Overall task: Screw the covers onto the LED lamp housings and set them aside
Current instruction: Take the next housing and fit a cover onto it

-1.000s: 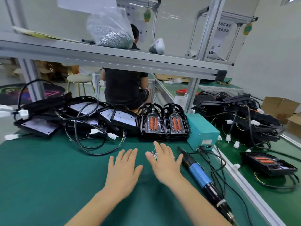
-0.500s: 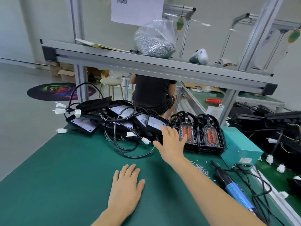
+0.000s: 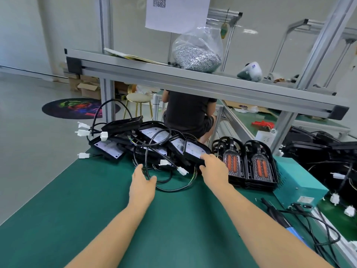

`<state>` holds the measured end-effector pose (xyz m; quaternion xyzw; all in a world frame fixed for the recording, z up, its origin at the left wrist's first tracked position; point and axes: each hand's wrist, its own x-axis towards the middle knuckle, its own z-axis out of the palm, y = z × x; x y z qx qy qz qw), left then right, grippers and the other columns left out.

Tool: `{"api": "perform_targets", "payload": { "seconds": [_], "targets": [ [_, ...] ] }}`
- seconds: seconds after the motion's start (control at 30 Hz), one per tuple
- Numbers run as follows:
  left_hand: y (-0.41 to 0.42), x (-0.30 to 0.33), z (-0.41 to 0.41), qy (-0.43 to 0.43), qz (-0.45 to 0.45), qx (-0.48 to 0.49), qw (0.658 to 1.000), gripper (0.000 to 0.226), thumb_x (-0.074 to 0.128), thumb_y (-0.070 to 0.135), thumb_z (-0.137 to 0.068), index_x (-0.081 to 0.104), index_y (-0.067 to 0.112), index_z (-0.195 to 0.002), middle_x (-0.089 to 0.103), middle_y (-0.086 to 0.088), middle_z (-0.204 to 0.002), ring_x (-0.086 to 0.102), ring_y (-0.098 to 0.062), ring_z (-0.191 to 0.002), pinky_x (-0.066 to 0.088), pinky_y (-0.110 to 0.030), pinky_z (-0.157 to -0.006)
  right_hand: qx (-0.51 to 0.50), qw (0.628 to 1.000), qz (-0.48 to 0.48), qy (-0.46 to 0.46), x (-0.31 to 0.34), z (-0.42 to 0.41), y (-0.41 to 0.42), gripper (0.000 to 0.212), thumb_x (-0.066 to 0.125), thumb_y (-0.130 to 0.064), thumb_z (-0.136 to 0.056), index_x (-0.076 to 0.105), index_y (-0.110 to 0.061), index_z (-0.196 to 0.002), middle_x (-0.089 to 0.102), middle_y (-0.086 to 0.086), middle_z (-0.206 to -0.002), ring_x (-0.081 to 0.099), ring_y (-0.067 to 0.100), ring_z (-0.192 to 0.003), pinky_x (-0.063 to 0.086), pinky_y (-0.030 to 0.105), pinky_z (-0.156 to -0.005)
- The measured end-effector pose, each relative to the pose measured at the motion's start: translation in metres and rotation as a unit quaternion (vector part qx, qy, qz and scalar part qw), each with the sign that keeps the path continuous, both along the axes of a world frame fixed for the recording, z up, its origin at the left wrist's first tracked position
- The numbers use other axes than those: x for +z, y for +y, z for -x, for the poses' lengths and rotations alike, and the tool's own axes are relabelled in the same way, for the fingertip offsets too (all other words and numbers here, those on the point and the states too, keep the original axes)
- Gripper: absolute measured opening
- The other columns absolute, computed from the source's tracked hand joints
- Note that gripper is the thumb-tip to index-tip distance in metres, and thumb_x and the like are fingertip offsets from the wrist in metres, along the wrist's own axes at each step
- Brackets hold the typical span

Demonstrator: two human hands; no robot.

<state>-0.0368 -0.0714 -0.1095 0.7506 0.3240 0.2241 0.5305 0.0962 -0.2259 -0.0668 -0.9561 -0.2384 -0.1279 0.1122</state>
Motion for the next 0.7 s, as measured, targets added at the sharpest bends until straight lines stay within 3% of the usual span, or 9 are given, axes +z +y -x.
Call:
{"api": "perform_targets", "payload": {
  "seconds": [0.07,0.1,0.2,0.27,0.37,0.4,0.57,0.7],
  "targets": [
    [0.007,0.005,-0.009,-0.017,0.038,-0.004,0.999,0.062,0.053,0.018,-0.095,0.021,0.018,-0.148,0.036,-0.002,-0.149,0.051,-0.026,-0.121,0.039,-0.038,-0.103,0.006,1.000,0.014,-0.015,-0.001,-0.002,0.000,0.028,0.052,-0.017,-0.098,0.054,-0.015,-0.126,0.057,0.005,-0.122,0.057,0.026,-0.108,0.043,0.033,-0.083],
    [0.009,0.007,-0.013,-0.030,0.053,-0.009,0.998,0.062,0.053,0.016,-0.095,0.022,0.018,-0.148,0.041,0.001,-0.144,0.053,-0.026,-0.118,0.041,-0.039,-0.102,0.010,0.999,0.022,-0.024,-0.001,-0.003,0.001,0.028,0.051,-0.016,-0.097,0.054,-0.015,-0.125,0.056,0.005,-0.122,0.057,0.025,-0.107,0.043,0.033,-0.084],
    [0.011,0.013,-0.025,-0.070,0.095,-0.009,0.993,0.058,0.053,0.010,-0.094,0.027,0.017,-0.146,0.054,0.004,-0.115,0.061,-0.018,-0.082,0.050,-0.038,-0.085,0.006,0.998,0.038,-0.048,-0.002,-0.006,0.003,0.027,0.050,-0.008,-0.096,0.057,-0.015,-0.121,0.057,0.003,-0.118,0.058,0.024,-0.104,0.043,0.031,-0.082],
    [0.012,0.015,-0.030,-0.089,0.120,-0.001,0.989,0.051,0.052,0.005,-0.094,0.035,0.014,-0.141,0.055,-0.001,-0.103,0.058,-0.015,-0.071,0.049,-0.037,-0.081,-0.004,0.998,0.032,-0.056,-0.002,-0.008,0.003,0.030,0.050,-0.002,-0.092,0.059,-0.015,-0.117,0.057,0.002,-0.114,0.057,0.022,-0.102,0.043,0.030,-0.077],
    [0.010,0.015,-0.033,-0.106,0.119,0.003,0.987,0.019,0.049,0.002,-0.093,0.055,0.019,-0.101,0.056,-0.002,-0.082,0.052,-0.020,-0.070,0.044,-0.033,-0.071,-0.003,0.998,0.012,-0.058,-0.002,-0.009,0.001,0.029,0.052,-0.001,-0.090,0.058,-0.015,-0.114,0.056,0.000,-0.114,0.053,0.019,-0.105,0.045,0.031,-0.076],
    [0.010,0.015,-0.033,-0.110,0.116,0.007,0.987,0.021,0.049,0.002,-0.093,0.055,0.022,-0.090,0.056,0.000,-0.079,0.051,-0.019,-0.068,0.043,-0.032,-0.069,0.002,0.998,0.010,-0.060,-0.003,-0.009,0.001,0.028,0.052,-0.001,-0.090,0.057,-0.015,-0.114,0.056,0.000,-0.114,0.052,0.019,-0.105,0.046,0.031,-0.077],
    [0.000,0.017,-0.026,-0.139,0.109,0.002,0.984,0.022,0.050,0.005,-0.093,0.062,0.023,-0.091,0.053,0.006,-0.067,0.041,-0.011,-0.052,0.036,-0.021,-0.051,0.035,0.998,0.017,-0.056,0.001,-0.011,0.000,0.025,0.051,-0.001,-0.092,0.055,-0.012,-0.114,0.053,0.003,-0.115,0.050,0.021,-0.108,0.045,0.032,-0.079],
    [-0.008,0.020,-0.015,-0.152,0.107,-0.026,0.982,0.020,0.052,0.006,-0.092,0.065,0.022,-0.093,0.052,0.007,-0.066,0.038,-0.011,-0.053,0.035,-0.021,-0.053,0.046,0.997,0.005,-0.055,-0.001,-0.008,-0.002,0.025,0.051,0.004,-0.090,0.054,-0.009,-0.111,0.053,0.006,-0.113,0.048,0.023,-0.106,0.041,0.031,-0.076]
  ]
}}
